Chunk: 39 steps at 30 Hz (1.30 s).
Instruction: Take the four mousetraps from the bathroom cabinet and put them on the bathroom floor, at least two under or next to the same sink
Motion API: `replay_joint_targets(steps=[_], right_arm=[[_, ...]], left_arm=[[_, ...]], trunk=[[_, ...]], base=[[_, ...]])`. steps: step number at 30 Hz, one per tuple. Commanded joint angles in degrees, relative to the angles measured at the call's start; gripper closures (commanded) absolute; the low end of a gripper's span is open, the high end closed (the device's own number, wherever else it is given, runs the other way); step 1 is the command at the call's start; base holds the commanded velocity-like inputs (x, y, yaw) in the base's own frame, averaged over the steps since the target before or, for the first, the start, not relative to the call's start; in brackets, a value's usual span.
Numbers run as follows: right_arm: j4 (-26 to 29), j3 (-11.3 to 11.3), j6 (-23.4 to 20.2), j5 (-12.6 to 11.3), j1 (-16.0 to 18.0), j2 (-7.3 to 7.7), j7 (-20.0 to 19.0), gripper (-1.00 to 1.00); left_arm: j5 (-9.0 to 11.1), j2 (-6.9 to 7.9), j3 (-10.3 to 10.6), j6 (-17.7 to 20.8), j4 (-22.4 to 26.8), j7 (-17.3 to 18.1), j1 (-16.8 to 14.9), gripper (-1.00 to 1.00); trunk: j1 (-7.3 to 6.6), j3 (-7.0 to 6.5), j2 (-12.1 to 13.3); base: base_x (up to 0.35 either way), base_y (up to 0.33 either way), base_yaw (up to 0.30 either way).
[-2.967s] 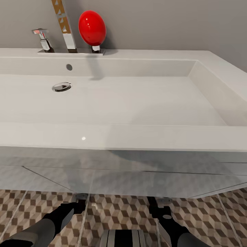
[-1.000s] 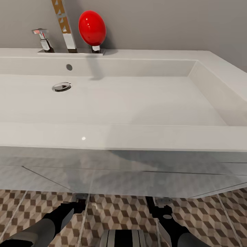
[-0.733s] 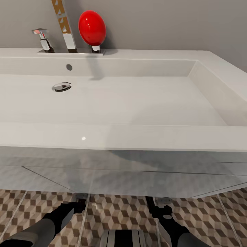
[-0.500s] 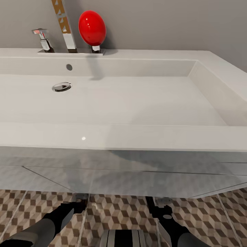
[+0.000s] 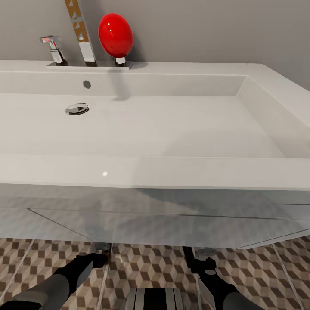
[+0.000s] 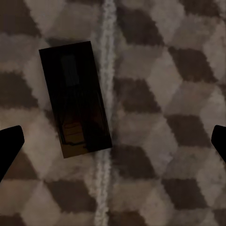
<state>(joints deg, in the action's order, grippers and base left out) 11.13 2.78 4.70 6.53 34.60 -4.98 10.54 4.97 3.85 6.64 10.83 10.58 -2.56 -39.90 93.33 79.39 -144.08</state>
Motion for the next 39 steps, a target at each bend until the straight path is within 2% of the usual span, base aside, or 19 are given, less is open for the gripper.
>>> replay_joint_targets(steps=[1,22,39], right_arm=[[-0.1,0.3,0.1,0.6,0.0,-0.03,0.2,-1.0],[-0.1,0.3,0.1,0.6,0.0,-0.03,0.2,-1.0],[-0.1,0.3,0.2,0.6,0.0,-0.03,0.2,-1.0]], left_arm=[[0.5,0.03,0.5,0.3,0.1,-0.3,0.0,-1.0],[0.2,-0.15,0.6,0.2,0.2,-0.3,0.0,-1.0],[0.2,-0.16,0.6,-2.1,0.1,-0.3,0.0,-1.0]], trunk=[[-0.01,0.03,0.0],[-0.01,0.03,0.0],[-0.01,0.03,0.0]], base=[[0.0,0.0,0.0],[0.0,0.0,0.0],[0.0,0.0,0.0]])
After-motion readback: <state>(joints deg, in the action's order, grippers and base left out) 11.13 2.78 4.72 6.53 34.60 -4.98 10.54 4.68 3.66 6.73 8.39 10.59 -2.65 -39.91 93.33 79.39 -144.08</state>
